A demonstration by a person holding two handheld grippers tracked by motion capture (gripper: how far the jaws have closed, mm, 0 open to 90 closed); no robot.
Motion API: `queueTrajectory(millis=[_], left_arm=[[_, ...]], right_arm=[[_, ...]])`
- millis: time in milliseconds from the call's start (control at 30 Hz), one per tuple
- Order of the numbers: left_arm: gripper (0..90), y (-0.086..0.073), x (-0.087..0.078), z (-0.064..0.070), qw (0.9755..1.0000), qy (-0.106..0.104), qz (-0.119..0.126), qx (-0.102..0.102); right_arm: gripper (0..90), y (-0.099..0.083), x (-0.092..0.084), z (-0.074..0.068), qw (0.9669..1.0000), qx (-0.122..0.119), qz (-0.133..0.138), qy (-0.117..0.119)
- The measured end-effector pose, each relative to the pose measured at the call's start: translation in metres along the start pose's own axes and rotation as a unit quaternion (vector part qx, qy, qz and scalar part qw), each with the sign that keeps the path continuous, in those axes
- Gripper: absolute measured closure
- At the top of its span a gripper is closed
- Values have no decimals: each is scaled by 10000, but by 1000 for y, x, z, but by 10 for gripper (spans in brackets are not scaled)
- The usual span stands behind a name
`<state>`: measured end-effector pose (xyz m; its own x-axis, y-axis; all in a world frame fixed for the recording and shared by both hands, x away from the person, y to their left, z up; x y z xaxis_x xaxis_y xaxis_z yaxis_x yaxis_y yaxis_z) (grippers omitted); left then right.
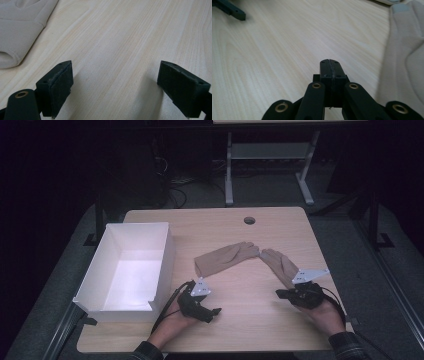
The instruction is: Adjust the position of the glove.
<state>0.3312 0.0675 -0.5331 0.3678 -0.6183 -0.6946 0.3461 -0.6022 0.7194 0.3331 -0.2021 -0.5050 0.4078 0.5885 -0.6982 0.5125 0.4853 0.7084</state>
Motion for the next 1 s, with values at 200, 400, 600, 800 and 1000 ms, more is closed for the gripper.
queueTrajectory(millis=[200,400,600,800,1000], left_arm=[[128,0,0,1,10000,-9,2,-25],[127,0,0,1,10000,-11,3,-25],[127,0,0,1,10000,-11,3,-23],[128,-1,0,1,10000,-20,0,-12],[128,-1,-1,1,10000,-23,-4,-3]], right_arm=[[897,1,-9,21,9995,107,63,-280],[898,-6,-18,39,9985,302,71,-455],[897,-14,-27,55,9966,475,75,-667],[898,-21,-30,72,9948,515,-14,-883],[898,-31,-31,85,9929,650,-110,-994]])
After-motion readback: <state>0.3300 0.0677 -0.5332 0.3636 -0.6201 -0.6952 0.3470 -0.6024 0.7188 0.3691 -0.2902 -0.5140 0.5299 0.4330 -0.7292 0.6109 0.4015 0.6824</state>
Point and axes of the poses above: each handheld gripper's, and its own axes: x roughly forward along the jaws, y roughly out of its top, z roughly to its right, the point moved 8 cm from there along x, roughly forward along the jaws
